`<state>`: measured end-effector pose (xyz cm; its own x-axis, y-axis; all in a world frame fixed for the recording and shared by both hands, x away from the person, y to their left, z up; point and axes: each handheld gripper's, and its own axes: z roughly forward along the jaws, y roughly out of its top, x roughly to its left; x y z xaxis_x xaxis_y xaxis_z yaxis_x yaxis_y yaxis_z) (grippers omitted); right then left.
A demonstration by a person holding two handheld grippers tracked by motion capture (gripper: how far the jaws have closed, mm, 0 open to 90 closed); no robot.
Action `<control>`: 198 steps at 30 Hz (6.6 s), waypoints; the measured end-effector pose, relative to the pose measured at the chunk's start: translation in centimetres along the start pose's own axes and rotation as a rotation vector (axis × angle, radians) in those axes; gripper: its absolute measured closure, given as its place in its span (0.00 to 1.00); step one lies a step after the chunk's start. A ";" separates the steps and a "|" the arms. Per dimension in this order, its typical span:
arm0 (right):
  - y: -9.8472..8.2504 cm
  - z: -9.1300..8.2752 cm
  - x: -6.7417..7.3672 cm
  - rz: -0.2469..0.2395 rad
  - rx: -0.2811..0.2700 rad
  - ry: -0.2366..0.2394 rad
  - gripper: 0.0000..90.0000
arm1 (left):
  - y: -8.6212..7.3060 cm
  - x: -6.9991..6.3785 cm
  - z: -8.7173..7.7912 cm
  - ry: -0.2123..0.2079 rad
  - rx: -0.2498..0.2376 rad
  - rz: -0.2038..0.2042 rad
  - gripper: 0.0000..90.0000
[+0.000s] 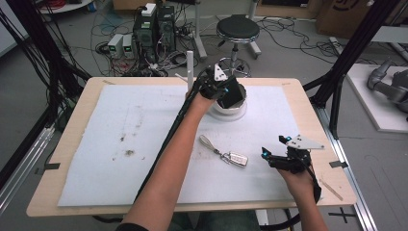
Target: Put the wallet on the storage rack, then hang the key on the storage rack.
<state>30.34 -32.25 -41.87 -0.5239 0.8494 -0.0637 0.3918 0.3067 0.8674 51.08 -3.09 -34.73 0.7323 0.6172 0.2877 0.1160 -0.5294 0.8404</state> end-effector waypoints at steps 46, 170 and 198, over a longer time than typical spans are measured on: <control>1.7 1.7 1.0 -0.016 -0.013 0.025 0.21 | -13.6 -1.0 -24.5 -0.166 -0.197 -0.210 0.22; 16.5 9.3 9.1 -0.220 -0.088 0.184 0.92 | -21.1 -0.6 -27.8 -0.099 -0.141 -0.315 0.21; 21.7 13.5 10.1 -0.275 -0.053 0.107 0.92 | -21.2 -0.4 -27.8 -0.110 -0.151 -0.326 0.21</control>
<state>43.80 -11.19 -30.35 -0.6825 0.6869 -0.2498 0.1859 0.4937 0.8495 29.67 24.06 -39.93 0.7423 0.6682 -0.0501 0.2603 -0.2186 0.9405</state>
